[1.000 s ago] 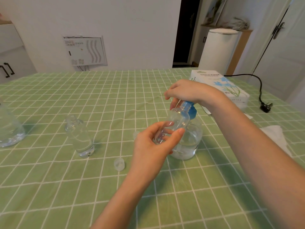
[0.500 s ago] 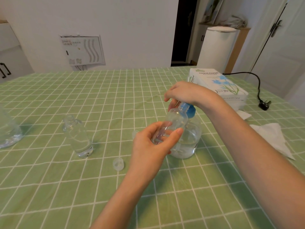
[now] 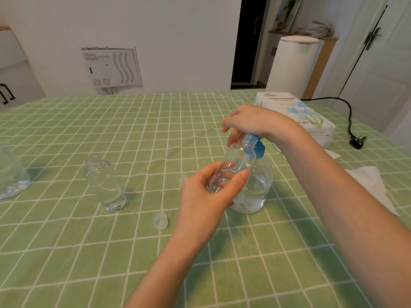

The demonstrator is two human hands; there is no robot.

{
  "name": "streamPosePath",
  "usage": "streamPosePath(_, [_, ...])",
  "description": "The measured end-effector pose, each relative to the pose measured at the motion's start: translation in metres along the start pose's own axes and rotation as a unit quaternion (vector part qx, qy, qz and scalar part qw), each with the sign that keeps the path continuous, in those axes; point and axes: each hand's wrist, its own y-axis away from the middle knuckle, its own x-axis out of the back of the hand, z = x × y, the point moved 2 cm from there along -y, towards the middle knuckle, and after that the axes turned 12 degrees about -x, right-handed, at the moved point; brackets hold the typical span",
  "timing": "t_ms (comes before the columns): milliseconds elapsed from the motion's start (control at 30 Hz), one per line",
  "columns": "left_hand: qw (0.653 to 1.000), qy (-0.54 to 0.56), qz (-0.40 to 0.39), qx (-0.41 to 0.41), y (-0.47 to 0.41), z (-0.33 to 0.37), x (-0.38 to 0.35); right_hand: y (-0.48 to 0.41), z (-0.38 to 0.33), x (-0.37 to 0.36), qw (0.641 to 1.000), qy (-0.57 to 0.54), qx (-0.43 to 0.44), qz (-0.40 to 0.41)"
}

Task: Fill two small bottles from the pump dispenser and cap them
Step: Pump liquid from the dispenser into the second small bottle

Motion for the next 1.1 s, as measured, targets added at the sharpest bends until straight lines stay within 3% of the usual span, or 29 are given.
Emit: streamPosePath(1100, [1.0, -0.003, -0.001, -0.013, 0.0015, -0.0025, -0.0007, 0.0024, 0.004, -0.0054, 1.0, 0.004, -0.01, -0.015])
